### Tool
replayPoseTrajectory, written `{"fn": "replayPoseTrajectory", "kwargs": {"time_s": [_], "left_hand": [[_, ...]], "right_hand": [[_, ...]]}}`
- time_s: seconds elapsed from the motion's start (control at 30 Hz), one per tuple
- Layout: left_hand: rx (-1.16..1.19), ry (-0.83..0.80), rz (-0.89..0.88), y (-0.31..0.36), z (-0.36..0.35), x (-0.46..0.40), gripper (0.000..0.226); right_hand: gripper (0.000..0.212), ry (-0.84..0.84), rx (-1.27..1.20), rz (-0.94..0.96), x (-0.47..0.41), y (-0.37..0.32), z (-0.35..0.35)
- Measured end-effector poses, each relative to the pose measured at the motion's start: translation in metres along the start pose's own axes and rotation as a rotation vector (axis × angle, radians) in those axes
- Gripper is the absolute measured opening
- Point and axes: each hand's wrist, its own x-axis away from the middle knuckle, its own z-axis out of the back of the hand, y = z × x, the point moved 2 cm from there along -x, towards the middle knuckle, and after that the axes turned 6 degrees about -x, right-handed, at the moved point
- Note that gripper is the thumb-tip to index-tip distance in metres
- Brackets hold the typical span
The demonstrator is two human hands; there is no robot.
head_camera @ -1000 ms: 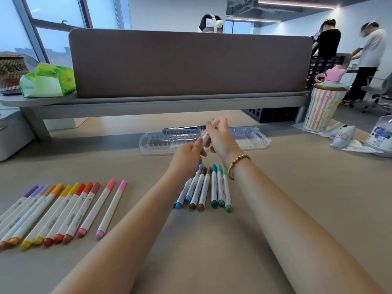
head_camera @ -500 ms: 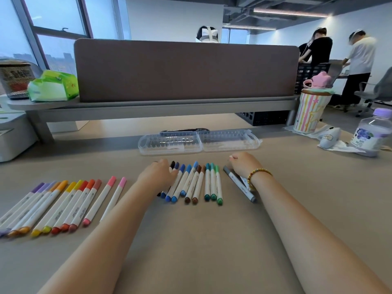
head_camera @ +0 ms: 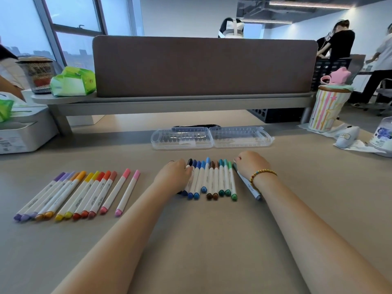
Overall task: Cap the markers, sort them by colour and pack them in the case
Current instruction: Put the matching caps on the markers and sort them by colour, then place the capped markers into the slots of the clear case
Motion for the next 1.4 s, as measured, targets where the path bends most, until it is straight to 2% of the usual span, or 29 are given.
{"fn": "replayPoseTrajectory", "kwargs": {"time_s": [0.07,0.17,0.3,0.43,0.7,0.97,1.07,1.2,1.4], "left_hand": [[0.027,0.052,-0.02,-0.004,0.003,-0.004,0.032],[0.019,0.133,-0.077,-0.009,0.012,-0.017,0.034],[-0.129,0.117,-0.14,-0.008,0.02,-0.055,0.052],[-0.315,-0.019,-0.18,-0.013,0.012,-0.081,0.056],[-0.368,-0.171,-0.172,-0.021,0.015,-0.072,0.048],[-0.357,-0.174,-0.143,-0.03,0.022,-0.03,0.049],[-0.231,-0.092,-0.115,-0.046,0.03,-0.015,0.047],[-0.15,0.091,-0.052,-0.077,0.044,0.012,0.041],[-0.022,0.243,0.127,-0.145,0.072,0.049,0.045]], "right_hand": [[0.028,0.089,0.032,0.032,-0.001,-0.005,0.004],[0.03,0.17,-0.013,0.125,-0.009,-0.015,0.002],[0.037,-0.001,-0.033,0.254,-0.031,-0.036,-0.01],[0.039,-0.195,0.024,0.229,-0.055,-0.048,-0.023],[0.039,-0.256,-0.023,0.177,-0.047,-0.052,-0.018],[0.037,-0.278,-0.011,0.183,-0.013,-0.06,-0.009],[0.036,-0.206,-0.018,0.192,-0.003,-0.073,-0.007],[0.037,-0.064,-0.08,0.35,0.026,-0.119,-0.018],[0.029,-0.107,-0.172,0.489,0.063,-0.202,-0.053]]}}
